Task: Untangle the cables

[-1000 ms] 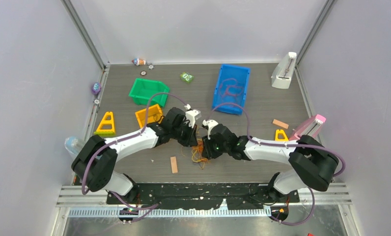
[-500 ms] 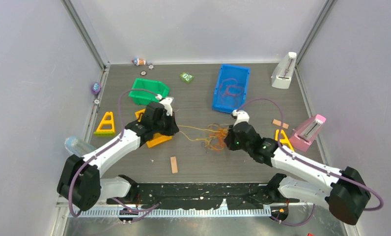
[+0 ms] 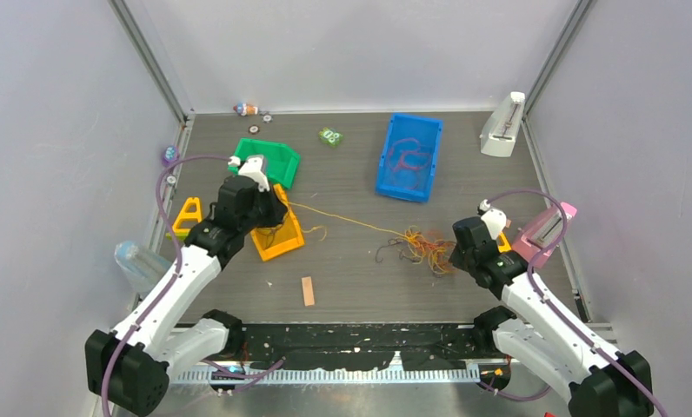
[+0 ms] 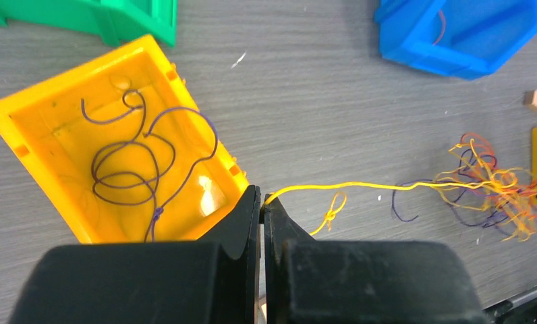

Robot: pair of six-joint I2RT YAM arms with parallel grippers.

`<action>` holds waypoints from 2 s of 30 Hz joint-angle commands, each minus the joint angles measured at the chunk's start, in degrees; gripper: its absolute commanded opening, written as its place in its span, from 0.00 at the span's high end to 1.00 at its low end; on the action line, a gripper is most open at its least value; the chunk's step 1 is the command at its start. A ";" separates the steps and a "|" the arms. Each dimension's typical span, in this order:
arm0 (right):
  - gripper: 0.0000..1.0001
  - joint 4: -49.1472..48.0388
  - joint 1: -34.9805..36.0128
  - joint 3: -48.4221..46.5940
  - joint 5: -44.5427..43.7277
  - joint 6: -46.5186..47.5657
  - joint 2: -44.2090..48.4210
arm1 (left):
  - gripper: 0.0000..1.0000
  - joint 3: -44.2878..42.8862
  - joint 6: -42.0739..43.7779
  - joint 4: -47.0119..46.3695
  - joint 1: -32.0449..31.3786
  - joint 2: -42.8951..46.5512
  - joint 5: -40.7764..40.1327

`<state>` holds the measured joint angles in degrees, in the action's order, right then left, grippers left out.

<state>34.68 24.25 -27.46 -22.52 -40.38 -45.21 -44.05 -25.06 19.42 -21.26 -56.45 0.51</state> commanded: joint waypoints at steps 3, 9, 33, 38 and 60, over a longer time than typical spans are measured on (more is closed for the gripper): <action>0.15 -2.38 -0.21 -5.38 4.09 7.63 -0.05 | 1.00 -10.04 1.56 -0.05 0.25 -1.68 1.11; 0.01 -13.17 3.08 -6.98 23.66 21.68 -3.52 | 1.00 -20.66 1.95 -1.11 -1.81 -7.32 12.08; 0.69 -19.90 21.32 -12.19 -12.75 1.03 -36.50 | 1.00 -57.01 -4.38 7.25 14.31 -18.65 11.49; 0.72 -16.43 15.05 -2.83 -12.36 -1.98 -20.50 | 1.00 -60.49 -7.24 7.89 20.70 -22.48 12.23; 0.95 -16.21 5.28 -9.88 18.45 18.69 -1.67 | 1.00 -41.78 2.45 11.02 10.86 -25.29 10.93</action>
<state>20.16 29.71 -33.10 -11.53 -26.57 -47.31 -92.07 -27.14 28.25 -8.86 -84.95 16.03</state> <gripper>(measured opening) 0.125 0.006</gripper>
